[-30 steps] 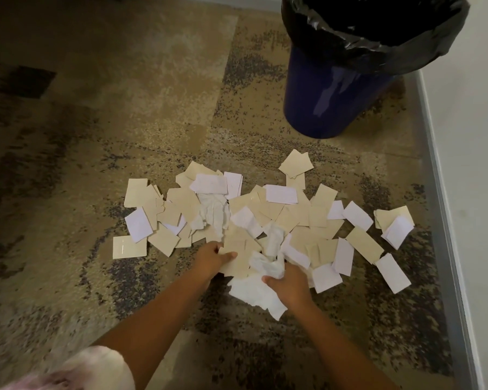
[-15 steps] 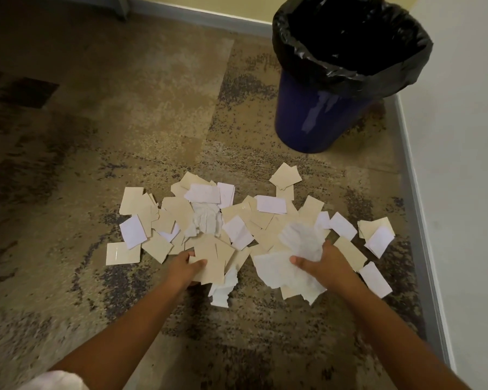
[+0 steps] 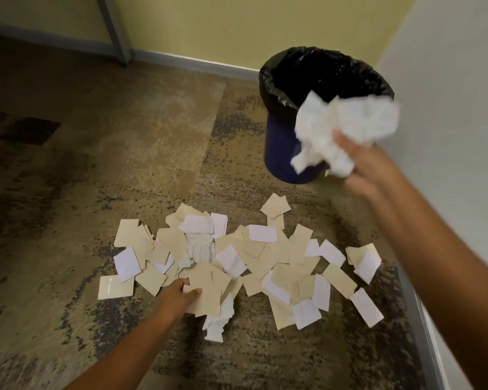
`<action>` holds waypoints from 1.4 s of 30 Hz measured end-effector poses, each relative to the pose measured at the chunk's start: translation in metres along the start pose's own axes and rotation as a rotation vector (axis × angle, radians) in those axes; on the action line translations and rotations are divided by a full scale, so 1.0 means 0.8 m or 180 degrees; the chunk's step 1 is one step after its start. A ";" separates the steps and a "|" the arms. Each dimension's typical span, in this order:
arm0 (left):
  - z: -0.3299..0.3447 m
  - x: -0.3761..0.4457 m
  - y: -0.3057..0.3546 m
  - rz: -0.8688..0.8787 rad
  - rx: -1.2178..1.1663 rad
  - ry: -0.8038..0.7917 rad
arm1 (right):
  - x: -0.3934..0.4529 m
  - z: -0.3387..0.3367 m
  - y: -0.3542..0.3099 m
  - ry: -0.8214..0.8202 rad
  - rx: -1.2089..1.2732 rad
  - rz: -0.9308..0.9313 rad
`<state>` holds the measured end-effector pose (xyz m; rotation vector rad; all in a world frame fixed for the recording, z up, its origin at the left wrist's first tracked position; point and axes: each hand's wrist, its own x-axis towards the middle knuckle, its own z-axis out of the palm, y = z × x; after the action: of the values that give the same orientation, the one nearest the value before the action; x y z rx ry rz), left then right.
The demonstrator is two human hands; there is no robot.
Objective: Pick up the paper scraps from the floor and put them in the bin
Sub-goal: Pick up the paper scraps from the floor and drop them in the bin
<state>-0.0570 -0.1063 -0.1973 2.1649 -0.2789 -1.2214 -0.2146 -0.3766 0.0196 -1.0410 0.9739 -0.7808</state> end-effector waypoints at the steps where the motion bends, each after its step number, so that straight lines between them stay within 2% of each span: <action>1: -0.001 -0.004 0.000 0.0032 0.0052 -0.0030 | 0.020 0.006 -0.024 -0.0066 0.0184 -0.0171; 3: -0.002 -0.008 -0.002 0.0077 0.0050 -0.0075 | 0.059 0.016 -0.067 -0.0069 0.0625 -0.0325; 7: -0.001 -0.013 -0.005 -0.0102 0.0033 -0.0120 | 0.108 0.029 -0.120 0.0521 0.0791 -0.0251; 12: 0.001 -0.010 0.005 -0.0288 0.0049 -0.0136 | 0.145 0.030 -0.124 0.0627 0.0996 0.0133; 15: -0.005 -0.004 0.038 -0.0253 -0.0199 -0.0113 | 0.153 0.016 -0.103 0.0443 0.1083 0.0382; 17: -0.011 -0.001 0.072 -0.0225 -0.0487 -0.0091 | 0.139 -0.001 -0.075 0.0777 0.0405 -0.0111; 19: -0.020 0.000 0.120 -0.0153 -0.0911 -0.0202 | 0.106 -0.021 -0.037 0.1499 -0.0982 -0.1214; 21: -0.033 -0.004 0.181 0.0117 -0.1155 -0.0462 | 0.053 -0.038 0.018 0.1575 -0.1663 -0.1875; 23: -0.043 -0.008 0.248 0.0529 -0.1085 -0.0570 | 0.005 -0.056 0.079 0.1586 -0.2000 -0.2003; 28: -0.047 -0.030 0.399 0.1239 -0.0837 -0.0719 | -0.089 -0.093 0.199 0.1350 -0.2144 -0.1082; 34: -0.006 -0.034 0.516 0.1303 -0.1350 -0.0875 | -0.142 -0.124 0.263 0.1115 -0.2290 -0.0578; 38: 0.011 -0.027 0.542 0.1318 -0.1360 -0.1108 | -0.145 -0.135 0.273 0.1149 -0.2261 -0.0467; 42: 0.014 -0.012 0.509 0.1267 -0.1024 -0.0864 | -0.133 -0.145 0.278 0.1143 -0.2448 -0.0427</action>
<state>-0.0232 -0.4243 0.0558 1.5771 -0.5570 -1.2267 -0.3452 -0.2496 -0.1826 -1.6726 1.5906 -0.7257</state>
